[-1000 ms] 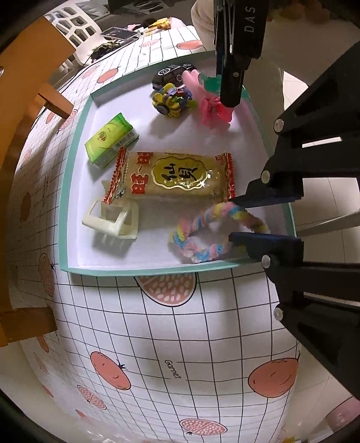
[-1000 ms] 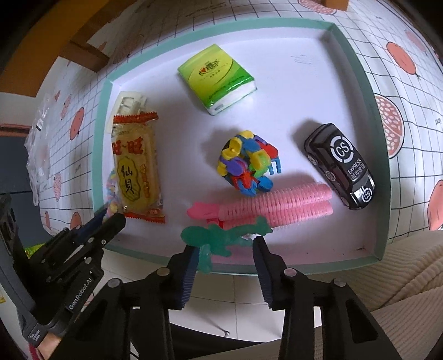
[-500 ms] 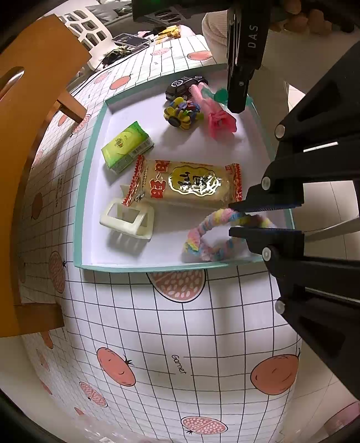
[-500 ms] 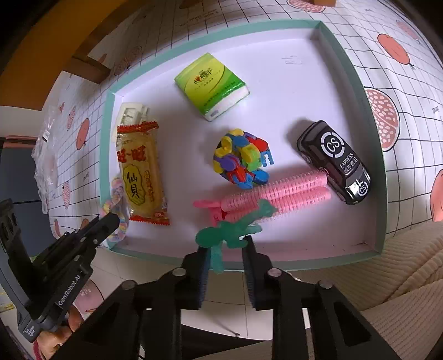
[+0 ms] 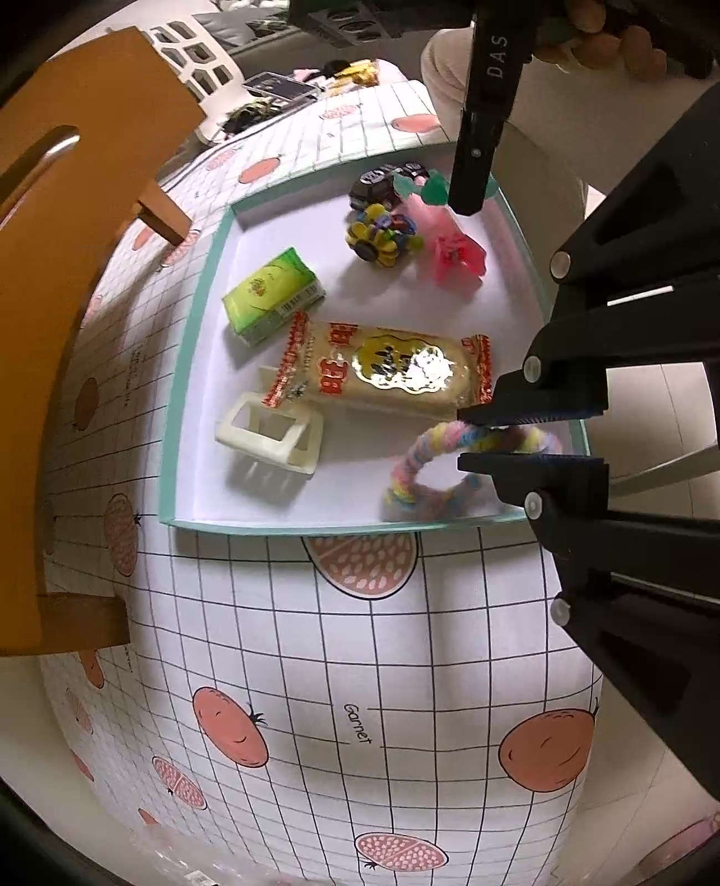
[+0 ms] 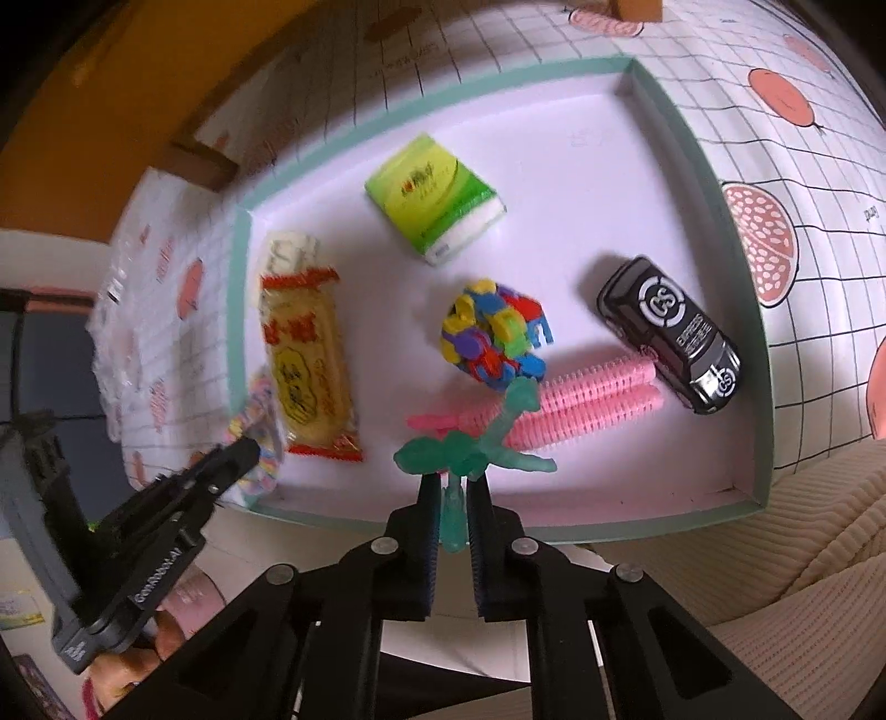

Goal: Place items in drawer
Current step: 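Carry the bracelet and green figure into the drawer and release both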

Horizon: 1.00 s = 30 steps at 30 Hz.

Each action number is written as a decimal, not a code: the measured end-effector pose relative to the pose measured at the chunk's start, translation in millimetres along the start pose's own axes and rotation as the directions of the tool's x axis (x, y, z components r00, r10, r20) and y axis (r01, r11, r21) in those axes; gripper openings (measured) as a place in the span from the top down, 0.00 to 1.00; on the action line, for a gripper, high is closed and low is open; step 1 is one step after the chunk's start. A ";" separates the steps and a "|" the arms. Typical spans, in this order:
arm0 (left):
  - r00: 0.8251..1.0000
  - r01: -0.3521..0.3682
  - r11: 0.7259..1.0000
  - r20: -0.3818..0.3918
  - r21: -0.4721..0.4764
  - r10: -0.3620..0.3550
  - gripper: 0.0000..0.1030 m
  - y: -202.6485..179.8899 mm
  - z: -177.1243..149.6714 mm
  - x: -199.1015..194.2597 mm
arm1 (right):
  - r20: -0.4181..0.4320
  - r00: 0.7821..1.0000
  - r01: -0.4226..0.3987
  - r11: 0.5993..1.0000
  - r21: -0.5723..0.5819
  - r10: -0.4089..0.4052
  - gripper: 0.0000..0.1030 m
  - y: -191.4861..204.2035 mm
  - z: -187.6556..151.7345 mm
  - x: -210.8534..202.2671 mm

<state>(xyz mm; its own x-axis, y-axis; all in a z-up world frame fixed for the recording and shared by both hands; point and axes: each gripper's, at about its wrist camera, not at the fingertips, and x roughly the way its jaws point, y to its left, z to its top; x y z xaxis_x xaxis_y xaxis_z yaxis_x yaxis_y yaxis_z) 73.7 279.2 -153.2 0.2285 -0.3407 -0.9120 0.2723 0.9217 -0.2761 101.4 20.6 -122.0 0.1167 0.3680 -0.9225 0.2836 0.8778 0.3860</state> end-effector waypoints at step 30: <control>0.857 0.199 0.975 0.463 0.103 -0.224 0.92 -39.6 73.1 -207.6 | 0.449 0.852 -0.190 0.958 -0.213 0.269 0.90 58.1 4.6 -196.9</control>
<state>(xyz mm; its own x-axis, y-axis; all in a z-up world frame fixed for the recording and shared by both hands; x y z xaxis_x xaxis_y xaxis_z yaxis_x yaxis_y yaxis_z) 83.8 299.8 69.2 0.5680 -0.5844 -0.5796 0.4067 0.8115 -0.4196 99.4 -2.3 82.1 0.6027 0.4119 -0.6834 0.0467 0.8368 0.5456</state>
